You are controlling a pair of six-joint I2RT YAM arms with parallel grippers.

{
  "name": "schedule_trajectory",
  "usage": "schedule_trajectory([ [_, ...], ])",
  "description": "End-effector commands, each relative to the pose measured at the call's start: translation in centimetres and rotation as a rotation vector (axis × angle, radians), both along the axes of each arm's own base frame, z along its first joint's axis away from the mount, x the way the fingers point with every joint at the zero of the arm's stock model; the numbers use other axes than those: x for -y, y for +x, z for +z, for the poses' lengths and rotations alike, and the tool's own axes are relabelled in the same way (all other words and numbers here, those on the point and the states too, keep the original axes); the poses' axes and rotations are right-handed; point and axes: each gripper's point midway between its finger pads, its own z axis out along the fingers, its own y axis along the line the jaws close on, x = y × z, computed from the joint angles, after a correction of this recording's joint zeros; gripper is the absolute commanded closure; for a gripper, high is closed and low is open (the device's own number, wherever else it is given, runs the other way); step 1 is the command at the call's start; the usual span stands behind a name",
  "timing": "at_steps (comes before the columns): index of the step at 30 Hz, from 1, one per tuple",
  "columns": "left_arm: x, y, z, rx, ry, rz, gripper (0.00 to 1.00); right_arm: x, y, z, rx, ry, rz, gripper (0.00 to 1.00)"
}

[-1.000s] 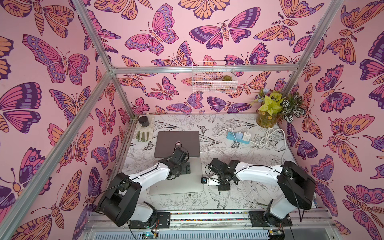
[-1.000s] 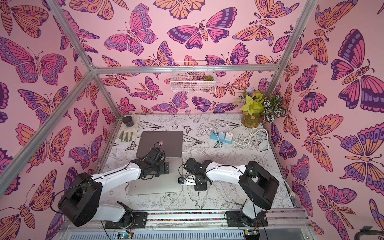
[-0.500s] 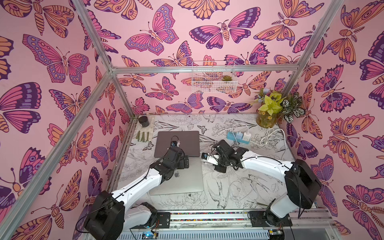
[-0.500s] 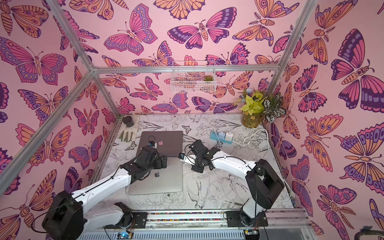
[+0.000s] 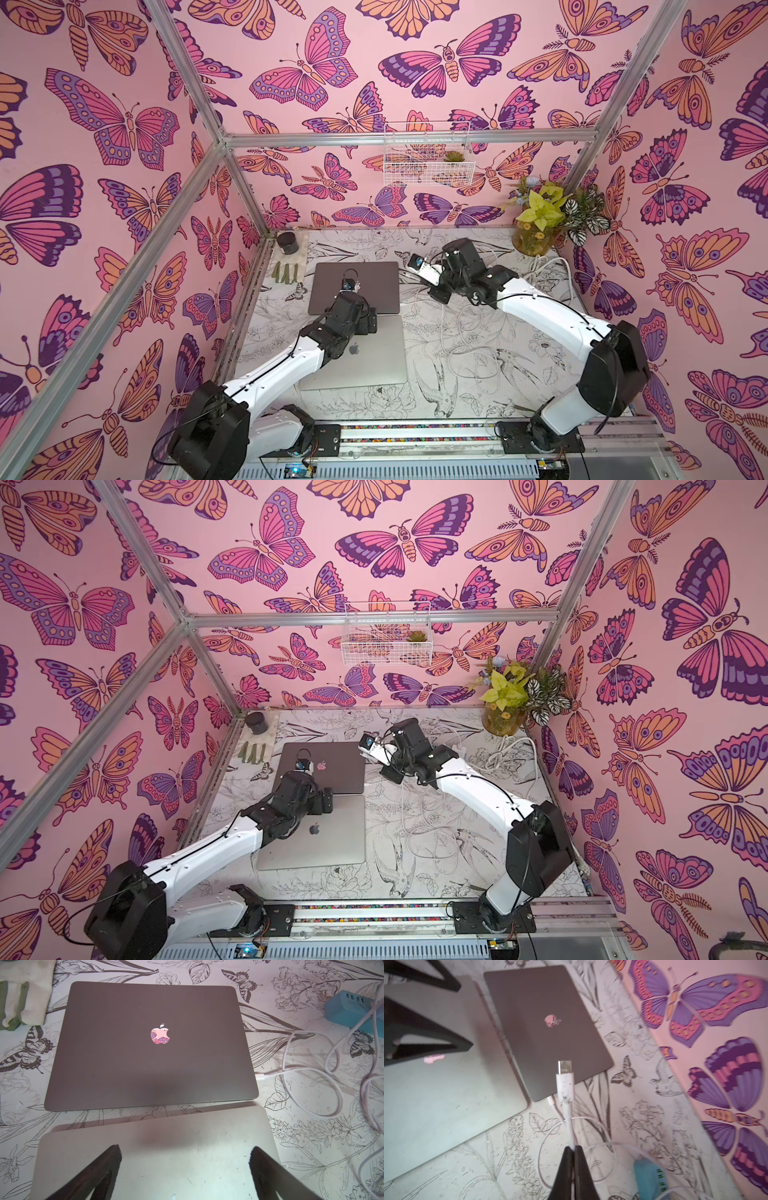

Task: Unplug the laptop charger
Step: Place the charging cable at the center of the board.

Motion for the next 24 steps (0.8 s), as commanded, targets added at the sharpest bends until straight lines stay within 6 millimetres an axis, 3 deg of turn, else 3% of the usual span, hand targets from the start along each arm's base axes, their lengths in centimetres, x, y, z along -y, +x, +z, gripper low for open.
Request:
schedule_trajectory([
  [1,-0.1,1.0,1.0,0.034,0.010,0.011,0.02,0.7,0.8,3.9,0.073,0.011,-0.003,1.00],
  [5,0.1,1.2,1.1,0.034,0.006,0.009,0.02,-0.1,-1.0,4.9,0.017,0.090,0.040,1.00],
  [8,-0.1,1.1,0.8,0.030,0.016,0.012,0.02,-0.6,-3.9,3.6,-0.067,0.179,0.101,1.00],
  [18,0.6,1.4,0.3,0.011,0.021,-0.015,0.02,2.7,-8.3,-9.5,-0.385,0.086,-0.038,1.00],
  [24,2.3,2.0,-0.7,-0.031,0.009,-0.070,0.03,2.8,-10.3,-13.0,-0.515,0.067,-0.032,1.00],
])
